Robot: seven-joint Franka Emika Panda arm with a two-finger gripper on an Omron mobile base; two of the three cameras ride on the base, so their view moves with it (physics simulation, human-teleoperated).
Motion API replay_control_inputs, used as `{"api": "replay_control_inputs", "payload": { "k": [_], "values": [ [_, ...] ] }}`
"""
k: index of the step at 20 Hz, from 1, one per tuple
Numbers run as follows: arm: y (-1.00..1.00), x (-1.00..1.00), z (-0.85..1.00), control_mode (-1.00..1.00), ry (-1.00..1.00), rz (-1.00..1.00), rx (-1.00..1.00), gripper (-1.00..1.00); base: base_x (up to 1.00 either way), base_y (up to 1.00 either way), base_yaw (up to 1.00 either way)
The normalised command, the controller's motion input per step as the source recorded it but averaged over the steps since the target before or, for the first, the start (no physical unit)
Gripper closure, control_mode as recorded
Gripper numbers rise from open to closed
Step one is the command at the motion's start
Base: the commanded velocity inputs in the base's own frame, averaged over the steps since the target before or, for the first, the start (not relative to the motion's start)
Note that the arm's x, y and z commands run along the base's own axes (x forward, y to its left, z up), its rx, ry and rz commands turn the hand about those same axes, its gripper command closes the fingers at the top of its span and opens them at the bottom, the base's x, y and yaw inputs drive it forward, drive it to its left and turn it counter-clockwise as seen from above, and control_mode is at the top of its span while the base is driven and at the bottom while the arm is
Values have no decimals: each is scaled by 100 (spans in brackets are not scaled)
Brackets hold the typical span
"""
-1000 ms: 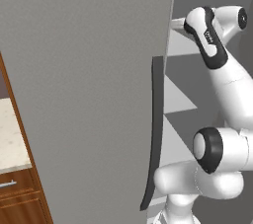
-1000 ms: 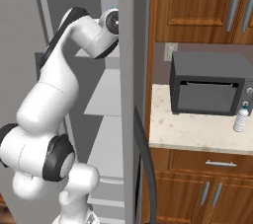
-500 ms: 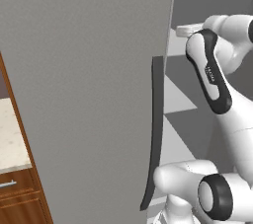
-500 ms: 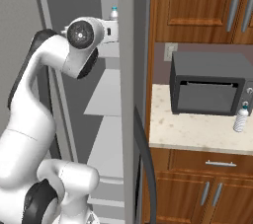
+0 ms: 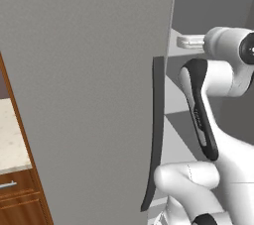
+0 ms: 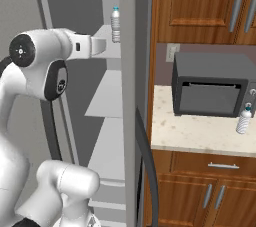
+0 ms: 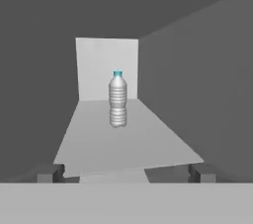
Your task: Take the bottled waters from the counter and place them in the freezer to freeze. Close the freezer door after placing the bottles.
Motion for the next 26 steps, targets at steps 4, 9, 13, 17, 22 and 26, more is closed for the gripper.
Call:
{"api": "replay_control_inputs", "payload": {
  "k": [4,9,13,17,22,26],
  "values": [
    [0,-87,3,-100,4,-18,0,-100,0,0,0],
    [0,-73,0,-100,5,-6,0,-100,0,0,0],
    [0,-66,-2,-100,10,2,11,-100,0,0,0],
    [1,-65,0,-100,11,1,17,-100,0,0,0],
    [13,-57,0,-100,16,0,13,-100,0,0,0],
    [17,-36,-17,-100,26,3,6,-100,0,0,0]
  ]
}}
